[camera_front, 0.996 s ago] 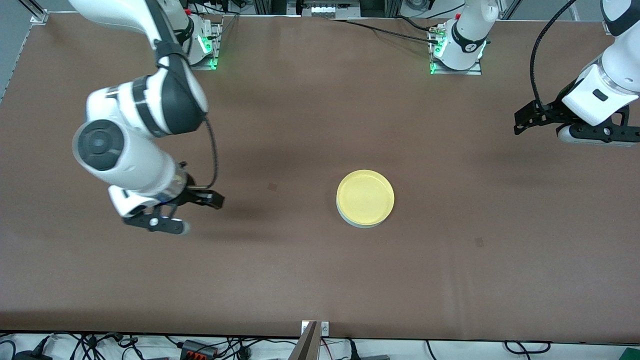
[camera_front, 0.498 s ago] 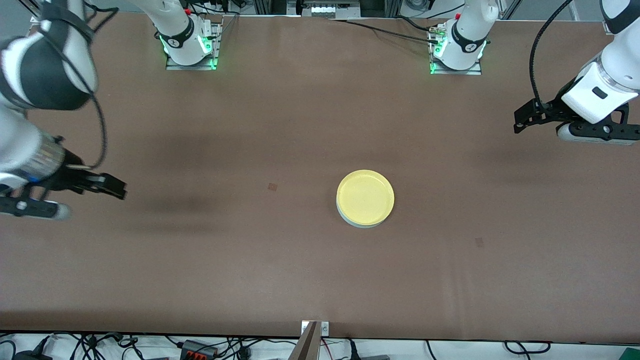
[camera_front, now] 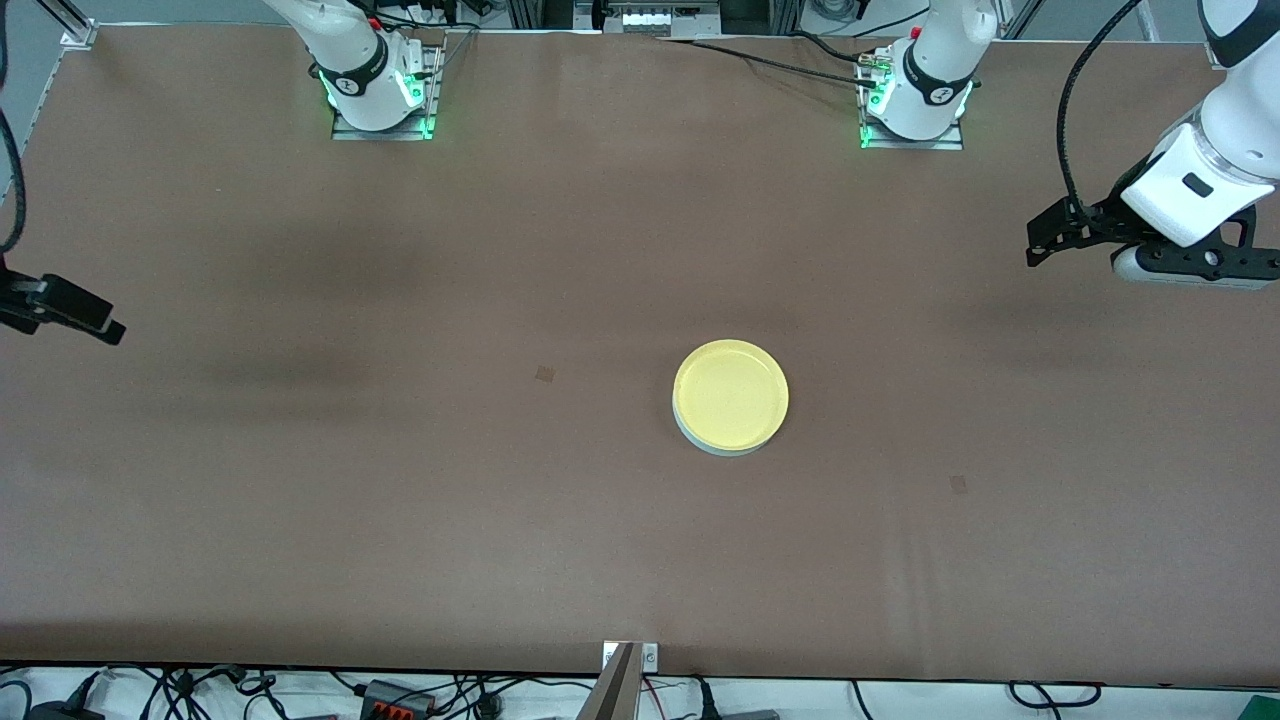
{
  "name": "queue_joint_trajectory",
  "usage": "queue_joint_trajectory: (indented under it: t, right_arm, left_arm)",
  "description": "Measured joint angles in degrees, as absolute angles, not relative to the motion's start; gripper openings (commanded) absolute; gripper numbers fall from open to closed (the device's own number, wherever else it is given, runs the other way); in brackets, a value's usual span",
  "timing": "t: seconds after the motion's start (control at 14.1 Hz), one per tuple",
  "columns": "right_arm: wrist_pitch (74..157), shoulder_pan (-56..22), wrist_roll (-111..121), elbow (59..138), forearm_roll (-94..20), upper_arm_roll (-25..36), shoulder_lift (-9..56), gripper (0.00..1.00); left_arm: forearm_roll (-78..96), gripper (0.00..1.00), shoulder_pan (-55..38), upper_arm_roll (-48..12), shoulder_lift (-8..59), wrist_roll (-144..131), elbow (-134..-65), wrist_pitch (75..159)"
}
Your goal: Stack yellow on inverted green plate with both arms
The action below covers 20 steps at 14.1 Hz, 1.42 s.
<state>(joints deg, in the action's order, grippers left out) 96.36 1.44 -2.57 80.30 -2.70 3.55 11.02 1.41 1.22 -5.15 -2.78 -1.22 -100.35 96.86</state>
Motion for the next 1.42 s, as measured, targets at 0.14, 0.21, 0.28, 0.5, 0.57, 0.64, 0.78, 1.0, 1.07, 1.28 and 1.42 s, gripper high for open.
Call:
queue_joint_trajectory:
  t: [0.14, 0.21, 0.28, 0.5, 0.57, 0.64, 0.78, 1.0, 1.07, 1.28, 1.42]
  right_arm:
    - [94.8, 1.6, -2.5, 80.4, -2.0, 3.0, 10.5, 1.0]
    - [94.7, 1.6, -2.5, 80.4, -1.3, 2.6, 10.5, 1.0]
    - [94.6, 1.6, -2.5, 80.5, -0.7, 2.3, 10.5, 1.0]
    - [93.3, 1.5, -1.9, 80.8, 0.2, 2.0, 10.5, 1.0]
    - [93.1, 1.5, -1.8, 81.1, 0.2, 2.0, 10.5, 1.0]
    - [93.0, 1.5, -1.7, 81.7, 0.2, 2.0, 10.3, 1.0]
    - [93.6, 1.5, -1.6, 84.8, 0.2, 2.0, 8.7, 1.0]
    - [96.8, 1.5, -1.6, 92.3, 0.2, 2.0, 3.6, 1.0]
    - [97.6, 1.5, -1.5, 94.8, 0.2, 2.0, 1.8, 1.0]
    - [99.3, 1.5, -0.5, 99.8, 0.2, 2.0, -1.9, 1.0]
    - [99.8, 1.5, 1.0, 100.2, 0.2, 1.9, -2.1, 1.0]
  left_arm:
    - [1.4, 1.0, 1.2, -5.2, -2.8, -1.2, -100.3, 96.9]
    - [1.4, 1.0, 1.2, -5.2, -2.8, -1.2, -100.3, 96.9]
    - [1.4, 1.0, 1.2, -5.2, -2.8, -1.2, -100.3, 96.9]
    - [1.4, 1.0, 1.2, -5.2, -2.8, -1.2, -100.3, 96.9]
    - [1.4, 1.0, 1.2, -5.2, -2.8, -1.2, -100.3, 96.9]
    - [1.4, 1.0, 1.2, -5.2, -2.8, -1.2, -100.3, 96.9]
    - [1.4, 1.0, 1.2, -5.2, -2.8, -1.2, -100.3, 96.9]
    - [1.4, 1.0, 1.2, -5.3, -2.8, -1.2, -100.4, 96.9]
    - [1.4, 1.0, 1.2, -5.3, -2.8, -1.2, -100.4, 96.9]
    - [1.4, 1.0, 1.2, -5.3, -2.9, -1.2, -100.3, 96.9]
    - [1.4, 1.0, 1.2, -5.3, -2.9, -1.2, -100.3, 96.9]
